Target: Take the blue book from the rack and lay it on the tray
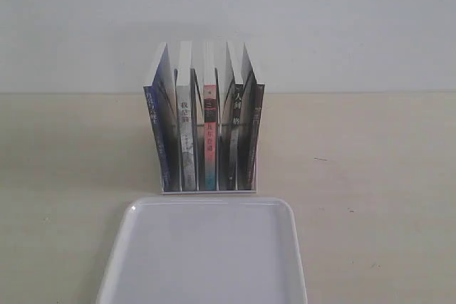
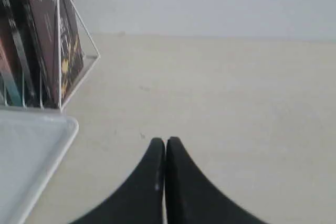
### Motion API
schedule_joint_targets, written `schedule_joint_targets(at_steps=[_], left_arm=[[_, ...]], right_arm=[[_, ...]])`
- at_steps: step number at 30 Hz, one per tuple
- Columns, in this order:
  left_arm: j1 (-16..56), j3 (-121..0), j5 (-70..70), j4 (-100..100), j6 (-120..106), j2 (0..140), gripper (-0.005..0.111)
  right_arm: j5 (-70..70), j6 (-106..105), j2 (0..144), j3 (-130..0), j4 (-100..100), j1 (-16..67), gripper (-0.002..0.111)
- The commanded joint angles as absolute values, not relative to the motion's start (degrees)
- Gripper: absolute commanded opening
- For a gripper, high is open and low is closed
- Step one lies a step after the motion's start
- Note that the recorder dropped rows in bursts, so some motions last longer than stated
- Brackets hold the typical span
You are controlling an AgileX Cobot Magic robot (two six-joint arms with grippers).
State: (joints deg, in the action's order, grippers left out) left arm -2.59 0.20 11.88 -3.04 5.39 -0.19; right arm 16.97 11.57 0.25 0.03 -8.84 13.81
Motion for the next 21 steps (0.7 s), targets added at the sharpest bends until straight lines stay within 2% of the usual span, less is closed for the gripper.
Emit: schedule_joint_targets(at_steps=[1, 8, 11, 12, 15, 16, 21], left_arm=[[-2.8, 0.0, 11.5, -3.6, 5.9, 0.0, 0.004], [-2.8, 0.0, 11.5, -3.6, 5.9, 0.0, 0.004], [-2.8, 0.0, 11.5, -3.6, 5.9, 0.0, 0.004], [-2.8, 0.0, 11.5, -3.6, 5.9, 0.0, 0.004], [-2.8, 0.0, 11.5, -3.6, 5.9, 0.0, 0.004], [-2.8, 0.0, 11.5, -3.6, 5.9, 0.0, 0.004], [-2.8, 0.0, 11.5, -3.6, 5.9, 0.0, 0.004]], right_arm=[[-3.1, 11.2, 0.0, 0.0, -11.0, 13.7, 0.0], [-21.2, 11.6, 0.0, 0.0, -10.9, 13.7, 0.0], [-40.7, 12.7, 0.0, -0.1, -8.9, 13.7, 0.0], [-41.2, 13.4, 0.0, -4.2, -7.1, 13.7, 0.0], [-31.1, 13.4, 2.3, -16.7, -6.4, 13.7, 0.0], [-21.7, 13.4, 5.7, -23.4, -6.4, 13.7, 0.0], [5.8, 13.4, 22.3, -41.6, -6.4, 13.7, 0.0]])
